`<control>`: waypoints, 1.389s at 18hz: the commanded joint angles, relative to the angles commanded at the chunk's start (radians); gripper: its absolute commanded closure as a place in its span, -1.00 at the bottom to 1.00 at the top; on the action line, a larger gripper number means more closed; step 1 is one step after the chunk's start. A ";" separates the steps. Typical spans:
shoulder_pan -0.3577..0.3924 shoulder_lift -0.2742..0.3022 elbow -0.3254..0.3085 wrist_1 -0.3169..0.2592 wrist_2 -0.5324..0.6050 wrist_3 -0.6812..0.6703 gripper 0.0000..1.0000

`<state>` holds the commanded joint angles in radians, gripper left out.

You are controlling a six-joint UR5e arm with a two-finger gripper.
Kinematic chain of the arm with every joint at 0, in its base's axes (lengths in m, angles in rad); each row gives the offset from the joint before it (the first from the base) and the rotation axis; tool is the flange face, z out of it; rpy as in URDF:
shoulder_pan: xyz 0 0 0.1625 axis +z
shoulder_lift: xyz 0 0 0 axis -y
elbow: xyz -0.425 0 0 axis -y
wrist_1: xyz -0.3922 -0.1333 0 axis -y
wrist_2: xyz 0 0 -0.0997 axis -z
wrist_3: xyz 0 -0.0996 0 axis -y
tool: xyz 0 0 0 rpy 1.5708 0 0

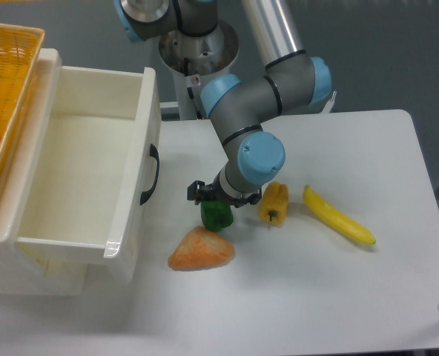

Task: Pick up the green chilies
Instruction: 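Lower the open gripper down onto the green bell pepper, then close the gripper around the green bell pepper's top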

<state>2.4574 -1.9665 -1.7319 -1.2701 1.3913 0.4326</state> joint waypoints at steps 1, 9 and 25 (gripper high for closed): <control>0.000 0.000 0.000 0.000 0.000 0.000 -1.00; 0.000 -0.011 -0.002 0.005 0.002 -0.002 -1.00; -0.024 -0.049 0.009 0.037 0.038 -0.026 -0.37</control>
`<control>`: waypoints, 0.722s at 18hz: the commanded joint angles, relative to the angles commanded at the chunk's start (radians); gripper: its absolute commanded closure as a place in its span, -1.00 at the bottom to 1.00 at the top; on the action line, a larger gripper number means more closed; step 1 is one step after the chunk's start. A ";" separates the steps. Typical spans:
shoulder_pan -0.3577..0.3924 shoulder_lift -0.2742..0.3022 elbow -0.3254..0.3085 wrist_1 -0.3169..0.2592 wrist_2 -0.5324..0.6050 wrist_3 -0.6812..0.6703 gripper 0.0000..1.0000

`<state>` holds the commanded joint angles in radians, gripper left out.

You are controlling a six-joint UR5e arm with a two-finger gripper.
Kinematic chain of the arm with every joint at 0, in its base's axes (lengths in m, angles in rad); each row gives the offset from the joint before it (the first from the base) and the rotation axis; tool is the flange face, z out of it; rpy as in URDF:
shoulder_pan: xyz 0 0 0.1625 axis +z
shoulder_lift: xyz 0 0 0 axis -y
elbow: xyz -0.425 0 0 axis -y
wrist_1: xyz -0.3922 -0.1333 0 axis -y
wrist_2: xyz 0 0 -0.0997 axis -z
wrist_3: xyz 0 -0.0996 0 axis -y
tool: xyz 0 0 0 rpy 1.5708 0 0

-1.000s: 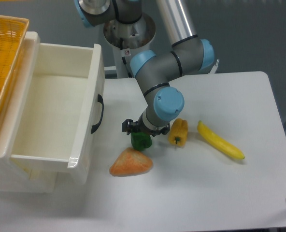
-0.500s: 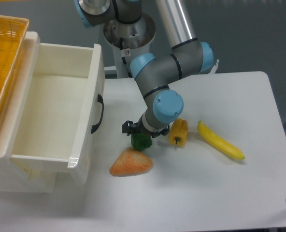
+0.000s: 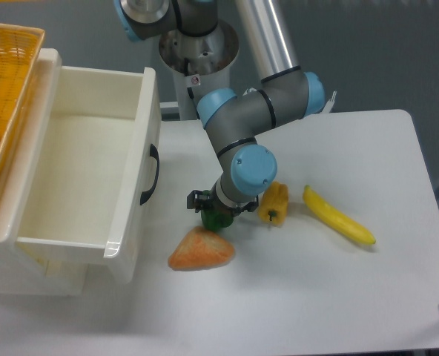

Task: Pick up the green chilies
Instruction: 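Close the gripper around the green bell pepper's top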

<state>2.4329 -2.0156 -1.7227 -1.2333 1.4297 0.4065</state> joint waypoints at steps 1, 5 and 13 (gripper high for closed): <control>-0.003 -0.002 0.002 0.000 0.003 0.000 -0.25; -0.003 0.000 0.005 0.000 0.006 0.002 0.08; -0.006 0.041 0.071 -0.011 0.049 0.024 0.23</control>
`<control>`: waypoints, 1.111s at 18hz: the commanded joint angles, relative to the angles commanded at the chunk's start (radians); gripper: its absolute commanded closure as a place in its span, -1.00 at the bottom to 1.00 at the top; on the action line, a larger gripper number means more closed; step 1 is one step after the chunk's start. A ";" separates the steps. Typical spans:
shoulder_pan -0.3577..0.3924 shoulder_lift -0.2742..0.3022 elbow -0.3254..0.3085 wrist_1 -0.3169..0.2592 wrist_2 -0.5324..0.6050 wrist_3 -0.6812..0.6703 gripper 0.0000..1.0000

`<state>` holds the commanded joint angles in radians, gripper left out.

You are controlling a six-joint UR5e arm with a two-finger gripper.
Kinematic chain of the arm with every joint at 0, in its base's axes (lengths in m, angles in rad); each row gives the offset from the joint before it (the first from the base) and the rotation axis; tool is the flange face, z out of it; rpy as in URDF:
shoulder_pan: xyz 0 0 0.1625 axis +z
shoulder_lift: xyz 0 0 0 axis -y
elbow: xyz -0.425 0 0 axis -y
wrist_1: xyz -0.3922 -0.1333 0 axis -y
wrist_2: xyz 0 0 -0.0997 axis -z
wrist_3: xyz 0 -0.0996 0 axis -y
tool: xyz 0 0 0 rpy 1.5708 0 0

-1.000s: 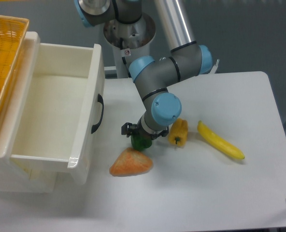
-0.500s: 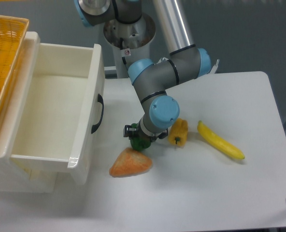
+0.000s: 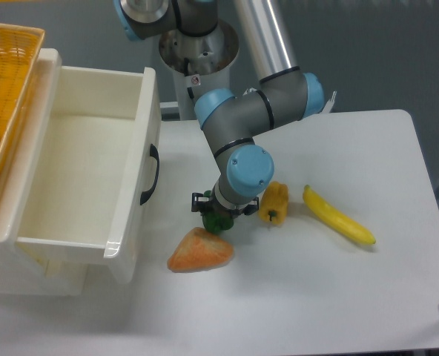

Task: Pick up the green chilies
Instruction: 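Lift the held green bell pepper up off the table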

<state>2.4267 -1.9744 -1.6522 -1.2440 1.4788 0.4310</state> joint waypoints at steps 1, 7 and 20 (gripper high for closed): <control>0.000 0.018 0.006 0.000 0.000 0.023 0.23; 0.014 0.106 0.015 -0.003 0.008 0.253 0.23; 0.107 0.186 0.014 -0.084 0.044 0.614 0.32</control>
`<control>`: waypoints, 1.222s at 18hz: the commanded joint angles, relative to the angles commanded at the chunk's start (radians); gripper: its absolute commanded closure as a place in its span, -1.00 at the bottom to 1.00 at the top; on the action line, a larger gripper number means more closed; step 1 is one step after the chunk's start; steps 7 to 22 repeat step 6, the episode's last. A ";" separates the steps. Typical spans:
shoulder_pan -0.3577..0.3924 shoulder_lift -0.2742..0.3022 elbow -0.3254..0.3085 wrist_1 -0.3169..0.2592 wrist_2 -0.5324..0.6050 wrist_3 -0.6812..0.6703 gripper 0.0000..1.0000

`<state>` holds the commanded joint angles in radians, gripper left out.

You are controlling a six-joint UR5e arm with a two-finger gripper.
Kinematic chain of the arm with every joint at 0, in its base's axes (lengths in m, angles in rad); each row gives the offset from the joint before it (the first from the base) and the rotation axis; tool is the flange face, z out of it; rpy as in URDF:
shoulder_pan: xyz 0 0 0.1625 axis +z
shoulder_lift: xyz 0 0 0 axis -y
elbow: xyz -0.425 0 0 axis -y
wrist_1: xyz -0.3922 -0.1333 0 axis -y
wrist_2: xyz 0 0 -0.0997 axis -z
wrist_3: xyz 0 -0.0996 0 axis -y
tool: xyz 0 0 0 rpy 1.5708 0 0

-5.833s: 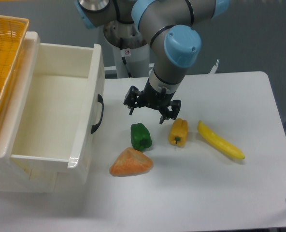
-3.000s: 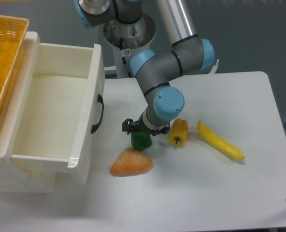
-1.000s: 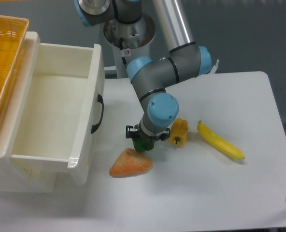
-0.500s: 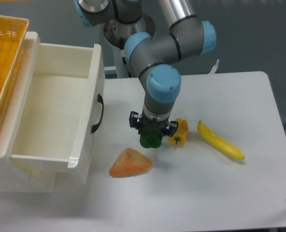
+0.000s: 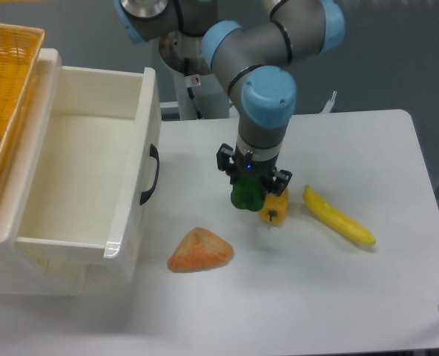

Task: Pick up the green chilies
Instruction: 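Lift the held green bell pepper up off the table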

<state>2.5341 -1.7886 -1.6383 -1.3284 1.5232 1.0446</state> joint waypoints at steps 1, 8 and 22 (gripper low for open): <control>-0.002 0.000 -0.002 0.000 -0.002 0.000 0.32; 0.006 0.011 -0.003 -0.002 0.000 0.000 0.32; 0.006 0.011 -0.003 -0.002 0.000 0.000 0.32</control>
